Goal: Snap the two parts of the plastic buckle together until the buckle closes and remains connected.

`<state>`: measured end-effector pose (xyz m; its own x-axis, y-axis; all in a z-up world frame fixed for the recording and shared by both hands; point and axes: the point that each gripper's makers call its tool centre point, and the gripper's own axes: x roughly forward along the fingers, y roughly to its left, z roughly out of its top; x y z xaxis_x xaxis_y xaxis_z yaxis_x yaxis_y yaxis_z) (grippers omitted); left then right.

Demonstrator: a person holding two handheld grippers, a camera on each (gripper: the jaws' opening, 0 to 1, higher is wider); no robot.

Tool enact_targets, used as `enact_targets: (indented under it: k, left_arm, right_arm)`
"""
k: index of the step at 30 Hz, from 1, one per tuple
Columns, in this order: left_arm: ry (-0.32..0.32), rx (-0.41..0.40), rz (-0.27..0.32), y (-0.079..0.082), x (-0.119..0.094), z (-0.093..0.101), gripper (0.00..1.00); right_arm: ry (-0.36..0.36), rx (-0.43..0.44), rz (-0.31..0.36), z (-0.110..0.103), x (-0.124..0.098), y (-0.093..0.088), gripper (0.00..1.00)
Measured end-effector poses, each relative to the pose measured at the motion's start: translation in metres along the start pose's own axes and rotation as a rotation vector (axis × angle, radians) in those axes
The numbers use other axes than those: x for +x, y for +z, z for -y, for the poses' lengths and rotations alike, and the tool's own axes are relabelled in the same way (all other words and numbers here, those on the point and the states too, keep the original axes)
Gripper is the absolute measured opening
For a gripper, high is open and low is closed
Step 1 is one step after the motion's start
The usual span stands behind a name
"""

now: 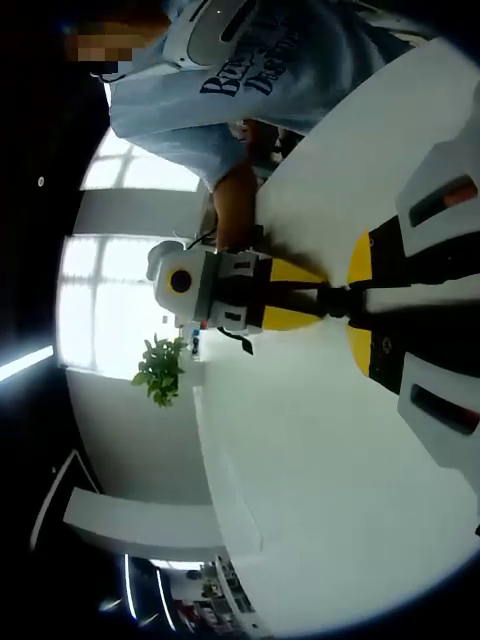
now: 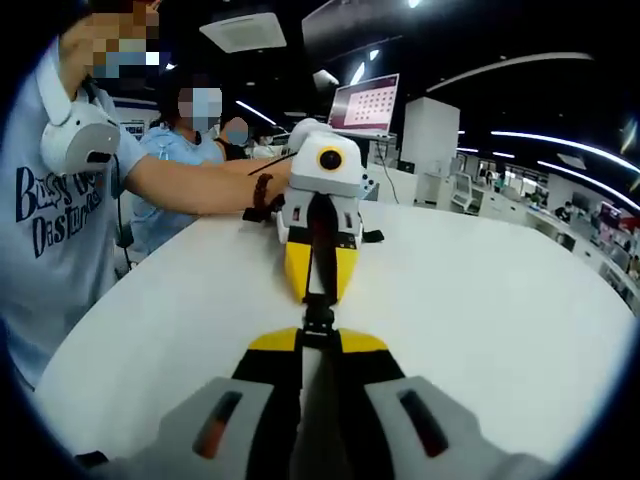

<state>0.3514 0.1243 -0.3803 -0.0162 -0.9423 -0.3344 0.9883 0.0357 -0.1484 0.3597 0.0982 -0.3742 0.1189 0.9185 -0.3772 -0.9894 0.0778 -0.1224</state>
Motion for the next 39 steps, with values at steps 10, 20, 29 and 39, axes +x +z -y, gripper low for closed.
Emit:
enact_targets:
  k: [10,20,29,39]
  left_arm:
    - [0.009,-0.018,0.003,0.001,0.001,-0.004,0.10]
    - [0.036,-0.025,0.008,0.000,0.000,-0.009,0.10]
    - [0.029,-0.009,0.006,0.000,0.000,-0.011,0.10]
    - [0.035,0.033,0.005,0.000,0.004,-0.004,0.10]
  right_arm:
    - [-0.011,0.003,0.002,-0.001,-0.002,-0.002,0.13]
    - [-0.010,0.000,0.002,-0.002,-0.001,-0.002,0.13]
    - [-0.004,-0.001,0.002,-0.001,0.000,-0.002,0.12]
    - [0.006,0.003,0.003,0.000,-0.001,-0.002,0.12]
